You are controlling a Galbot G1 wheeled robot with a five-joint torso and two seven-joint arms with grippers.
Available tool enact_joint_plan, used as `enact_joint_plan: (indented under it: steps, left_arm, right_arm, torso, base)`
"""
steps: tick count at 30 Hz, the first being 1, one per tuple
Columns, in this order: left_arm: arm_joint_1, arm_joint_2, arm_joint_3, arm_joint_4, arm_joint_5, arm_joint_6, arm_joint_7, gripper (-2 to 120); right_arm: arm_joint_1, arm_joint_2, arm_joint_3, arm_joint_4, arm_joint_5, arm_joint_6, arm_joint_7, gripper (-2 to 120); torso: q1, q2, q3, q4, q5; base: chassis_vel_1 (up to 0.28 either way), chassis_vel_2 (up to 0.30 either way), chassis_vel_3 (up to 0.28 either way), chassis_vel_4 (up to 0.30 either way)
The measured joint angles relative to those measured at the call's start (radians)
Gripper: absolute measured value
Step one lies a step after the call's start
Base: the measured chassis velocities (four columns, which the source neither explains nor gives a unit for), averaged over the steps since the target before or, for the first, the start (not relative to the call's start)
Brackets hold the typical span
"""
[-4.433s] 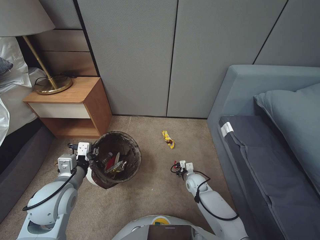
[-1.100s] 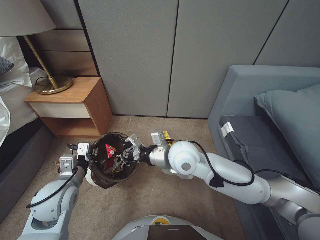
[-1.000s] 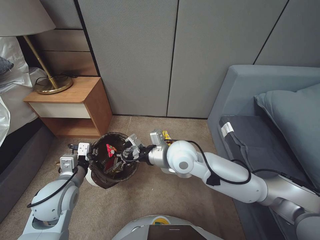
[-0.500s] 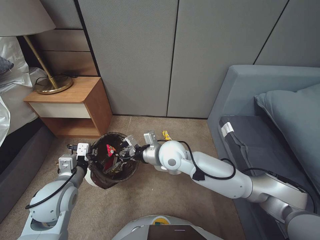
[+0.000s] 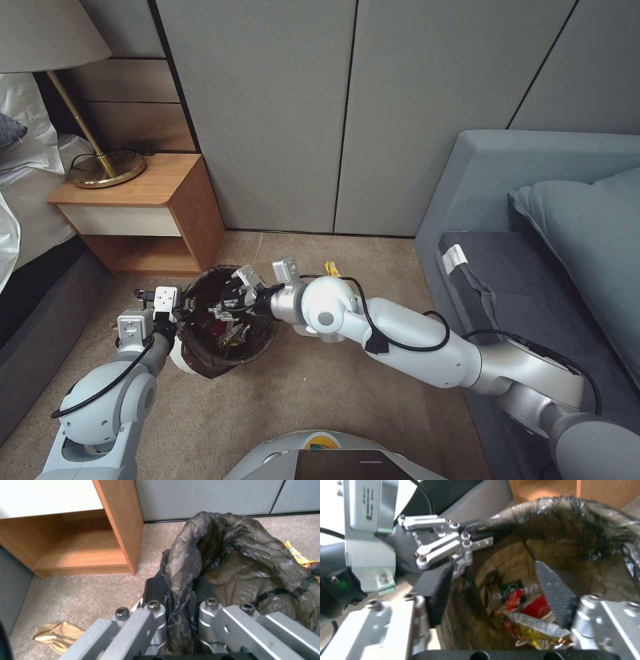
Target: Pick up the trash bin, then pick up the garbage from the floor and place it into the trash bin.
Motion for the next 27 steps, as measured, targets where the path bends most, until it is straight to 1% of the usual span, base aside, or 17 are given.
enact_joint_plan:
  steps: [1,2,4,6,8,9,13,15,16,18,19,20,22,23,24,26,27]
  left_arm:
    - [0.000,0.000,0.000,0.000,0.000,0.000,0.000,7]
    - [0.000,0.000,0.000,0.000,0.000,0.000,0.000,7]
    - [0.000,0.000,0.000,0.001,0.000,0.000,0.000,7]
    - [0.000,0.001,-0.001,0.001,0.000,0.000,0.000,7]
    - [0.001,0.001,-0.003,0.001,-0.001,0.000,0.000,7]
    - [0.001,0.001,-0.003,0.001,-0.001,0.000,0.001,7]
    - [0.001,0.000,-0.003,0.001,-0.001,0.000,0.001,7]
    - [0.002,0.000,-0.003,-0.001,-0.002,0.000,0.001,7]
    - [0.002,0.000,-0.003,-0.001,-0.002,0.000,0.001,7]
    - [0.003,-0.001,-0.004,-0.005,-0.002,0.000,0.002,7]
    - [0.003,-0.001,-0.004,-0.005,-0.002,0.000,0.002,7]
    - [0.003,0.000,-0.005,-0.007,-0.005,0.000,0.002,7]
    - [0.004,0.002,-0.006,-0.014,-0.009,0.000,0.002,7]
    - [0.004,0.002,-0.006,-0.015,-0.010,0.000,0.002,7]
    - [0.004,0.002,-0.006,-0.015,-0.010,0.000,0.002,7]
    - [0.003,0.005,-0.008,-0.017,-0.012,0.000,0.001,7]
    - [0.003,0.005,-0.008,-0.018,-0.012,0.000,0.001,7]
  right_arm:
    - [0.002,0.002,0.000,-0.002,0.000,0.000,0.000,67]
    - [0.002,0.002,0.000,-0.002,0.000,0.000,0.000,67]
    - [0.003,0.008,0.002,-0.008,0.000,0.000,0.003,78]
    - [0.003,0.009,0.003,-0.008,0.000,0.000,0.004,80]
    - [0.002,0.008,0.007,-0.008,-0.001,0.000,0.007,92]
    - [0.001,0.007,0.011,-0.007,-0.003,0.000,0.009,96]
    - [-0.004,0.000,0.029,0.004,-0.004,0.001,0.020,99]
    - [-0.031,-0.046,0.089,0.051,-0.003,-0.005,0.039,100]
    - [-0.031,-0.046,0.089,0.051,-0.003,-0.005,0.039,100]
    - [-0.096,-0.124,0.183,0.123,-0.021,-0.023,0.049,100]
    - [-0.096,-0.124,0.183,0.123,-0.021,-0.023,0.049,100]
    - [-0.120,-0.147,0.217,0.147,-0.030,-0.028,0.053,100]
    - [-0.203,-0.217,0.333,0.215,-0.069,-0.044,0.071,100]
    - [-0.231,-0.234,0.369,0.238,-0.076,-0.046,0.080,100]
    - [-0.231,-0.234,0.369,0.238,-0.076,-0.046,0.080,100]
    - [-0.349,-0.279,0.524,0.313,-0.103,-0.063,0.110,100]
    - [-0.394,-0.288,0.576,0.334,-0.113,-0.068,0.120,100]
  torso:
    - [0.000,0.000,0.000,0.0000,0.0000]
    - [0.000,0.000,0.000,0.0000,0.0000]
    - [0.000,0.000,0.000,-0.0001,0.0000]
    - [0.000,0.000,0.000,-0.0001,0.0000]
    - [0.000,0.000,0.000,-0.0001,0.0001]
    - [0.000,0.000,0.000,0.0000,0.0001]
    - [0.000,0.000,0.000,0.0000,0.0002]
    - [0.000,0.000,0.000,0.0003,0.0003]
    - [0.000,0.000,0.000,0.0003,0.0003]
    - [0.000,0.000,0.000,-0.0003,0.0004]
    - [0.000,0.000,0.000,-0.0003,0.0004]
    - [0.000,0.000,0.000,-0.0004,0.0004]
    - [0.000,0.000,0.000,-0.0005,0.0006]
    - [0.000,0.000,0.000,-0.0005,0.0003]
    - [0.000,0.000,0.000,-0.0005,0.0003]
    - [0.000,0.000,0.000,-0.0001,0.0003]
    - [0.000,0.000,0.000,-0.0002,0.0002]
  base:
    - [0.000,0.000,0.000,0.000]
    - [0.000,0.000,0.000,0.000]
    - [0.000,0.000,0.000,0.000]
    - [0.000,0.000,0.000,0.000]
    - [0.000,0.000,0.000,0.000]
    - [0.000,0.000,0.000,0.000]
    - [0.000,0.000,0.000,0.000]
    - [0.000,0.000,0.000,0.000]
    - [0.000,0.000,0.000,0.000]
    - [0.000,0.000,0.000,0.000]
    - [0.000,0.000,0.000,0.000]
    - [0.000,0.000,0.000,0.000]
    - [0.000,0.000,0.000,0.000]
    - [0.000,0.000,0.000,0.000]
    - [0.000,0.000,0.000,0.000]
    - [0.000,0.000,0.000,0.000]
    - [0.000,0.000,0.000,0.000]
